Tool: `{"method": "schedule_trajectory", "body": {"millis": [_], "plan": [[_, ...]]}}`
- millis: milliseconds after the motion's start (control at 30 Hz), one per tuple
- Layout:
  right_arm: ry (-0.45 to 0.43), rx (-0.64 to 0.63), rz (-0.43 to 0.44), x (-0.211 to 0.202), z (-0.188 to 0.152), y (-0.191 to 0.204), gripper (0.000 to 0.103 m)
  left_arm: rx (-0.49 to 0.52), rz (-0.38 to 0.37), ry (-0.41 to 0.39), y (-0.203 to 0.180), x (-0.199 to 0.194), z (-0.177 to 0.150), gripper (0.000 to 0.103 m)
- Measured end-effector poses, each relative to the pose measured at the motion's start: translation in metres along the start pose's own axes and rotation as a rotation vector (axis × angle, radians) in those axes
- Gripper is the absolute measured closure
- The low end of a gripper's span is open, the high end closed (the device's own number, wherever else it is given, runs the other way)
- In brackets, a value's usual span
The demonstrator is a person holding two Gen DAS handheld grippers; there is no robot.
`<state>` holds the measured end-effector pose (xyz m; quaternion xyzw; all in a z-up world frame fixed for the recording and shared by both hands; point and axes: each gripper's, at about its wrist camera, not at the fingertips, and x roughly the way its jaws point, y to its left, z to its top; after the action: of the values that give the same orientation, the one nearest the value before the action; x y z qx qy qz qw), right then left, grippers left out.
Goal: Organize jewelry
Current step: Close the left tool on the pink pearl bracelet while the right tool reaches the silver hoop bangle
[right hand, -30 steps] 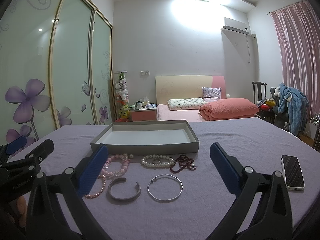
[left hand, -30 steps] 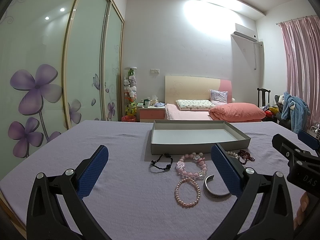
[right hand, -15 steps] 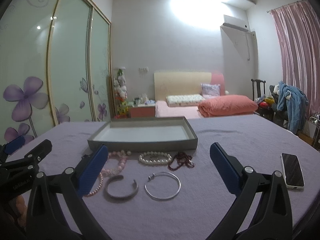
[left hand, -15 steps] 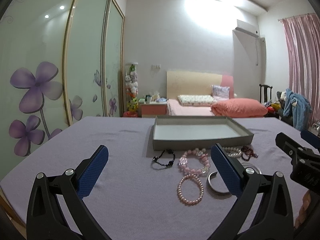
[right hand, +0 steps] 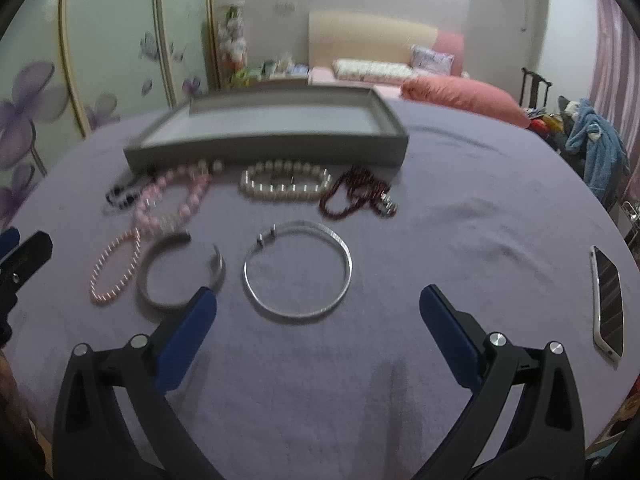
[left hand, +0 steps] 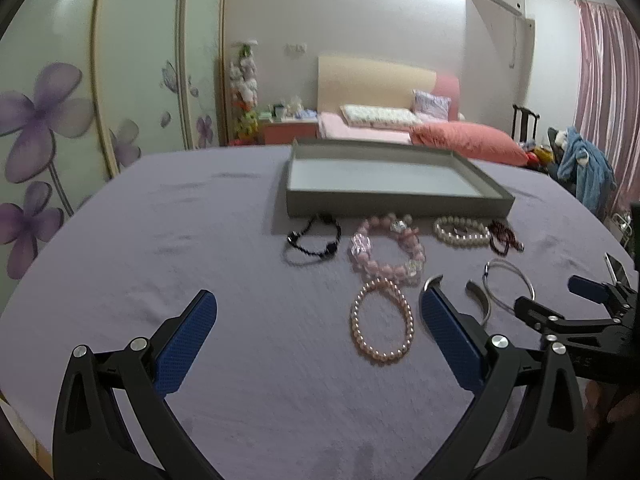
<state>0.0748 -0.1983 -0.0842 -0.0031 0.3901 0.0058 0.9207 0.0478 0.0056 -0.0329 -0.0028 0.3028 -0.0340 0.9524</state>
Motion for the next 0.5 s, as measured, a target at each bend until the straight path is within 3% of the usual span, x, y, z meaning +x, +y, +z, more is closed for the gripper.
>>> {"method": "schedule_trajectory", "body": {"millis": [100,200,467,500], "plan": [[0.080,-0.020,0.015,0.016,0.002,0.002,0.017,0.010,-0.019,0.037,-0.001,0.008,0.000,0.002],[0.109,-0.002,0.027,0.021,0.010,-0.001,0.020,0.030,-0.028,0.065,-0.004,0.013,-0.001,0.002],[0.127,-0.030,0.053,0.034,0.027,0.001,0.020,0.091,-0.062,0.157,-0.014,0.030,-0.001,0.002],[0.123,-0.036,0.063,0.033,0.028,0.002,0.027,0.101,-0.064,0.169,-0.016,0.033,-0.002,0.002]]}}
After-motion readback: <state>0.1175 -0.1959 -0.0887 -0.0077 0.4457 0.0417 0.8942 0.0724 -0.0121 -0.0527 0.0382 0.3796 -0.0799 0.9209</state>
